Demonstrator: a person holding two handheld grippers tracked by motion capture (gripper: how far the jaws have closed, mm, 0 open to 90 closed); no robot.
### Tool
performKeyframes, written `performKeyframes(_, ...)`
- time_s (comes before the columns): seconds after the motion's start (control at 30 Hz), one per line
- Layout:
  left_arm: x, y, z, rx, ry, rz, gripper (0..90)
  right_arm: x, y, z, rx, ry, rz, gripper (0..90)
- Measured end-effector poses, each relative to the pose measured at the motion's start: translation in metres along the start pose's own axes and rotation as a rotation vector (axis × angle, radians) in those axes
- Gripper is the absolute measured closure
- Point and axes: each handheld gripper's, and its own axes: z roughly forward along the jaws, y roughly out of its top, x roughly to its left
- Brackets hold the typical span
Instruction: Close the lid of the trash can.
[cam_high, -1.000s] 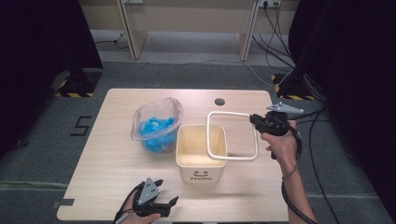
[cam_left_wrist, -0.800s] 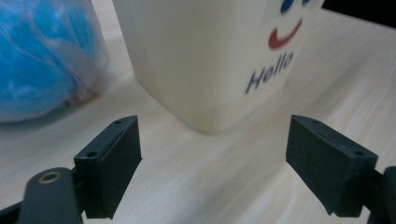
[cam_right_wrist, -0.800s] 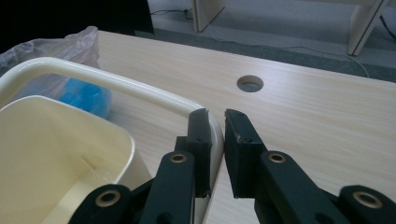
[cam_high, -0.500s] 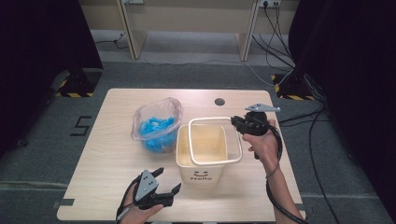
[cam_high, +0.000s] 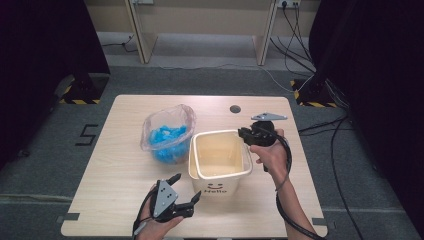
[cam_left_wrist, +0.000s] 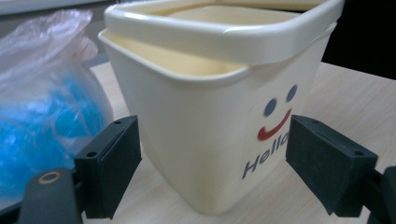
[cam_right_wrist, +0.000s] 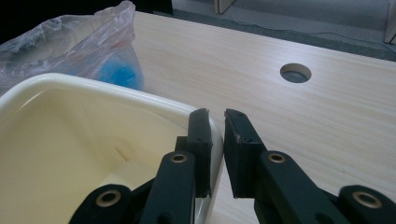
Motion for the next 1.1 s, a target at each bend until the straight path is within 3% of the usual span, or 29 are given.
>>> performKeyframes(0.27, -0.005, 0.013, 0.006, -0.034, 0.024, 0.018, 17.2, 0.006, 0.001, 0.002, 0.001, 0.015, 0.000, 81.3)
performKeyframes(0.83, 0.014, 0.019, 0.002, -0.057, 0.069, -0.035, 17.2, 0.010, -0.001, -0.001, 0.003, 0.002, -0.021, 81.1)
performKeyframes(1.1, 0.017, 0.020, 0.001, -0.062, 0.064, -0.046, 17.6, 0.011, -0.004, -0.001, 0.011, 0.011, -0.018, 80.9)
